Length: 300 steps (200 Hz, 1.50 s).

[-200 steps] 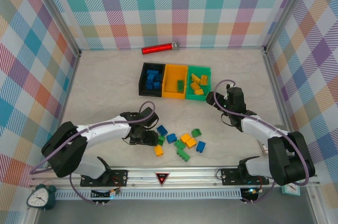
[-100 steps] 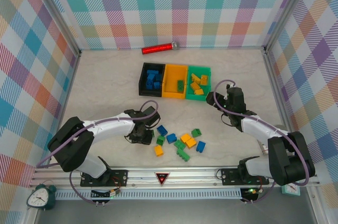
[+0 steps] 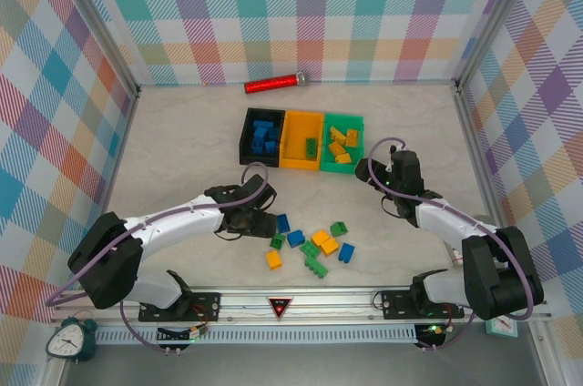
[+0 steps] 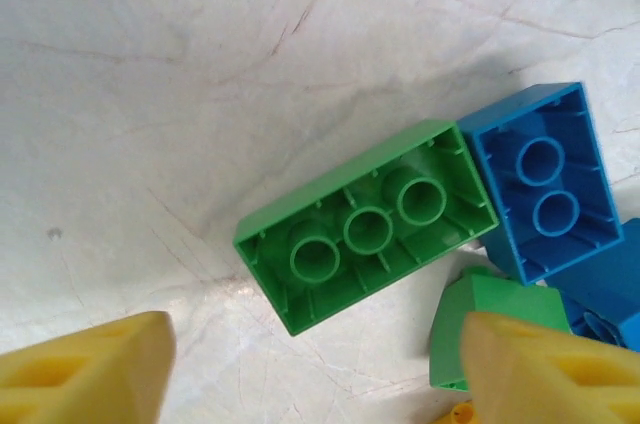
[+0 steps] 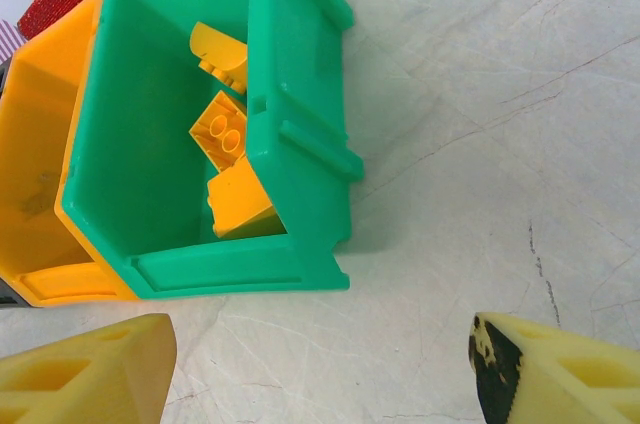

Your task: Sort the legos into containers by color

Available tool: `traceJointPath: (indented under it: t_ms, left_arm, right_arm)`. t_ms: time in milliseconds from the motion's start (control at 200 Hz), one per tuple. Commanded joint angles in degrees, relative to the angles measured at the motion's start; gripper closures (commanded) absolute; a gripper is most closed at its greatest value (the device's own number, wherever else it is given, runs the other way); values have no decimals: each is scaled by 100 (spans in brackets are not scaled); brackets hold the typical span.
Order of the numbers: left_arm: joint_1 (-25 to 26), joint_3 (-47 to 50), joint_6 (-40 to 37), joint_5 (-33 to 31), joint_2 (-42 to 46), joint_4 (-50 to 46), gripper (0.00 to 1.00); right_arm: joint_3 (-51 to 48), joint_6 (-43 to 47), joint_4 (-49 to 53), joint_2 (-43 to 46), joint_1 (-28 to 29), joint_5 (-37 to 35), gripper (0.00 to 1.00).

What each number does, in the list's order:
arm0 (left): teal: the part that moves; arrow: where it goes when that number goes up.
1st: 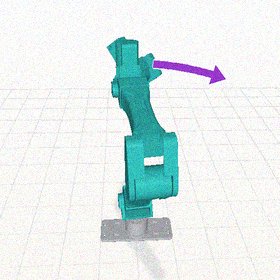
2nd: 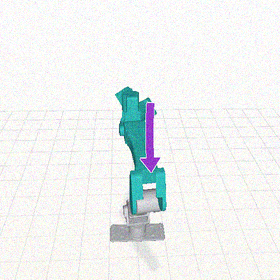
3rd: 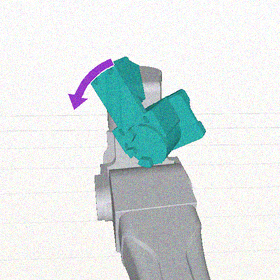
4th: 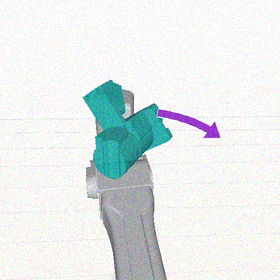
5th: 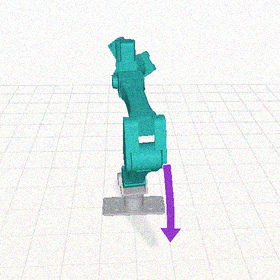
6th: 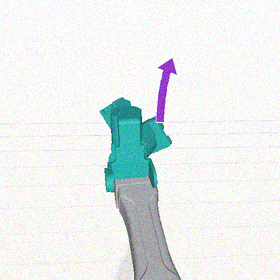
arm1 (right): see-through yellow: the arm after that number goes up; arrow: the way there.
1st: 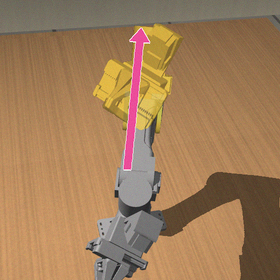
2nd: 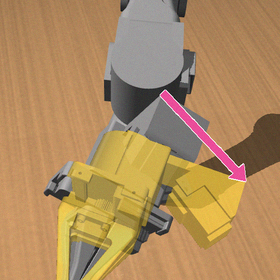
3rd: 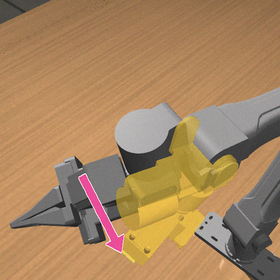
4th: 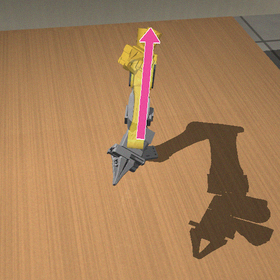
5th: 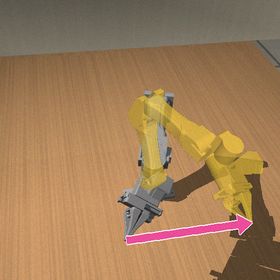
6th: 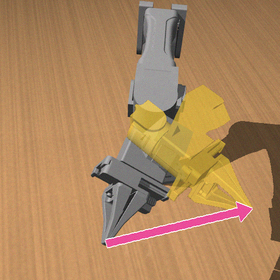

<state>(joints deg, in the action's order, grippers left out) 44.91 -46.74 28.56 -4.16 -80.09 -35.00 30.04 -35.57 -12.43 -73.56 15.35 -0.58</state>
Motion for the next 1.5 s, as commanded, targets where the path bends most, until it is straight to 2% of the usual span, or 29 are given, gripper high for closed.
traceJointPath:
  t_ms: [0, 140, 355, 495, 755, 880, 1010, 1175, 1305, 1495]
  left_arm:
    - [1, -392, -274, -264, -289, -378, 10]
    - [-17, -981, -710, -603, -853, -1027, 10]
    - [-200, -1599, -1272, -208, -1474, -1263, 14]
    - [-218, -1656, -1256, 80, -1706, -1320, 18]
    - [-269, -1266, -1050, -55, -1710, -1134, 24]
    - [-406, -1039, -777, -415, -1609, -1296, 38]
    - [-619, -659, -633, -91, -1350, -936, 38]
    - [-646, -717, -488, 272, -1294, -746, 37]
    - [-732, -752, -100, -65, -1153, -972, 37]
    - [-1113, -511, 202, 470, -576, -553, 28]
  right_arm:
    - [84, 16, -67, 6, 24, 32, 23]
    - [106, 45, -45, -2, 37, 16, 23]
    - [120, 56, -24, 2, 38, 30, 23]
    - [119, 84, 25, 59, 37, -12, 23]
    - [145, 69, 20, 0, 42, 38, 23]
    - [148, 67, 21, -9, 39, 37, 23]
    - [154, 87, 38, -16, 38, 5, 23]
    - [168, 71, 6, -71, 38, 54, 23]
    - [174, 76, 16, -69, 37, 58, 23]
    - [170, 103, 49, -27, 38, 20, 23]
